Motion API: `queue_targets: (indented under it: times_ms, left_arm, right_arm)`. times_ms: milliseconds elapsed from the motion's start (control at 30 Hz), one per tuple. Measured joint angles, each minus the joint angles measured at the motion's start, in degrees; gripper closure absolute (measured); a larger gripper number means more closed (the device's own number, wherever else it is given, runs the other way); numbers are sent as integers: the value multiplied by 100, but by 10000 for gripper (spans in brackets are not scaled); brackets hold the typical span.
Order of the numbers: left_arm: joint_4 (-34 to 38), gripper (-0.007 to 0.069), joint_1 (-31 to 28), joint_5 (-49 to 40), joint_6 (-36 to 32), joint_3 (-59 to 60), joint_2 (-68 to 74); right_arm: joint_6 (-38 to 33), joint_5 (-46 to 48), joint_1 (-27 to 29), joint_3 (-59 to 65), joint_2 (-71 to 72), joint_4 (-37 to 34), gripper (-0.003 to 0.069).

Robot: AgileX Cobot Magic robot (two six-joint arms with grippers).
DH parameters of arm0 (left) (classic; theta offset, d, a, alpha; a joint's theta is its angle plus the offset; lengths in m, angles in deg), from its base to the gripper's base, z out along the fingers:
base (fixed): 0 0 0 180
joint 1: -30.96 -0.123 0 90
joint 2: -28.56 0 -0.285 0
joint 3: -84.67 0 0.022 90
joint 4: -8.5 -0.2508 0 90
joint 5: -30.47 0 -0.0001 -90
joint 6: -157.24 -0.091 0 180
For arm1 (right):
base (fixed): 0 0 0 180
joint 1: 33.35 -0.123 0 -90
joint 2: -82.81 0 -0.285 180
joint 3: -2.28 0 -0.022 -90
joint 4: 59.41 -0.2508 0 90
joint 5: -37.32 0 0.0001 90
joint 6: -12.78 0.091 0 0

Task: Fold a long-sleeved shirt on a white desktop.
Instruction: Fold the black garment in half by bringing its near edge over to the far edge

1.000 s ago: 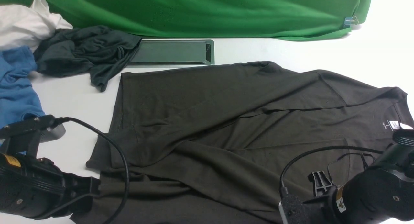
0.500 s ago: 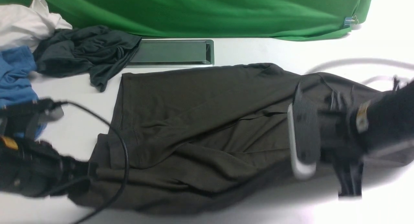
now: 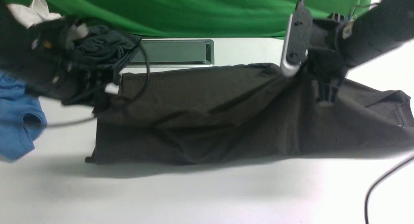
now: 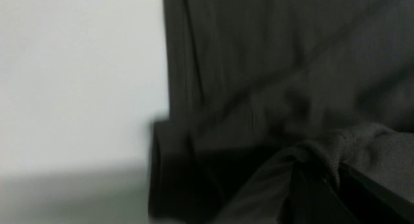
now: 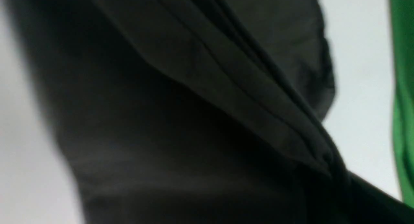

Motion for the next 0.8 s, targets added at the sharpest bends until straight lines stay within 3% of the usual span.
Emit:
queue_targets:
  times_ms: [400,633,800]
  left_arm:
    - [41,597,-396,-134,75,-2242,2287]
    - [404,597,-589,978,-515,-2668,3263]
    - [488,584,-572,1674,-582,-2668,3644]
  right_arm:
    - [7,-974,363,-1240,-1845,0,610]
    - [379,-2320,363,-1391,-2332,0,610]
    - [840,-2966,379,-1397,-2538,-5,594]
